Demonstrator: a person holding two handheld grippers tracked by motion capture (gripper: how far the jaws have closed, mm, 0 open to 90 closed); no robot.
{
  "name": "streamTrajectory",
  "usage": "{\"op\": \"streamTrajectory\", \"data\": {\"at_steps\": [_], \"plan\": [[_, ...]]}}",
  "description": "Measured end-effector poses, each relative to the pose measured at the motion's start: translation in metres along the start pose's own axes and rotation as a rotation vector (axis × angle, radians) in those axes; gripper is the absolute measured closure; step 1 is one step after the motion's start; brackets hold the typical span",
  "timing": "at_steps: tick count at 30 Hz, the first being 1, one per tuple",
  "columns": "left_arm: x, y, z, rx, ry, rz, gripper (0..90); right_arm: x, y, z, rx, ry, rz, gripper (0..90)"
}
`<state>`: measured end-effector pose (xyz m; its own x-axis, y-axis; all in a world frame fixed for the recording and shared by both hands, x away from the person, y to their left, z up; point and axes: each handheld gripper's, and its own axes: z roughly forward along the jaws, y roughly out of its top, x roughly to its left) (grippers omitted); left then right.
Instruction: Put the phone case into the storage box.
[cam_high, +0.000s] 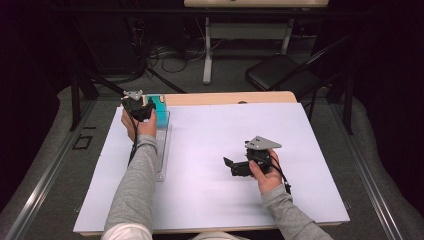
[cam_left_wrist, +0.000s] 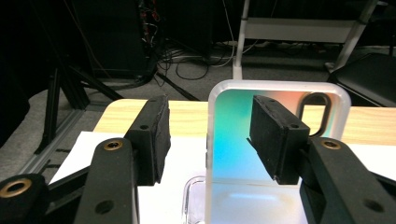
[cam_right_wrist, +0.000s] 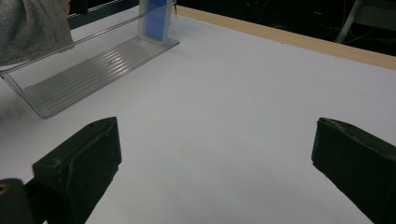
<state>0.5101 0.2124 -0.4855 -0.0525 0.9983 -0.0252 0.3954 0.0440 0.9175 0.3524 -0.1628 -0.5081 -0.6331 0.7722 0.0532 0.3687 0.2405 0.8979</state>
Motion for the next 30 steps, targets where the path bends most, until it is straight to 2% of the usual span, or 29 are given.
{"op": "streamTrajectory", "data": {"at_steps": [15, 18, 21, 26, 30], "plan": [[0.008, 0.005, -0.014, 0.047, -0.044, -0.003, 43.7, 0.000, 0.000, 0.000, 0.003, -0.001, -0.006, 1.4], [0.008, 0.004, -0.016, 0.053, -0.043, 0.022, 42.9, 0.001, 0.000, 0.000, 0.003, -0.001, -0.007, 1.6], [0.010, 0.004, -0.017, 0.058, -0.059, 0.012, 42.5, 0.000, -0.001, 0.001, 0.008, 0.000, -0.010, 1.7], [0.009, 0.006, -0.023, 0.052, -0.046, 0.066, 42.1, 0.001, -0.001, 0.001, 0.010, 0.000, -0.015, 1.8], [0.009, 0.009, -0.029, 0.043, -0.057, 0.074, 41.1, 0.000, -0.001, 0.001, 0.010, -0.003, -0.014, 2.7]]}}
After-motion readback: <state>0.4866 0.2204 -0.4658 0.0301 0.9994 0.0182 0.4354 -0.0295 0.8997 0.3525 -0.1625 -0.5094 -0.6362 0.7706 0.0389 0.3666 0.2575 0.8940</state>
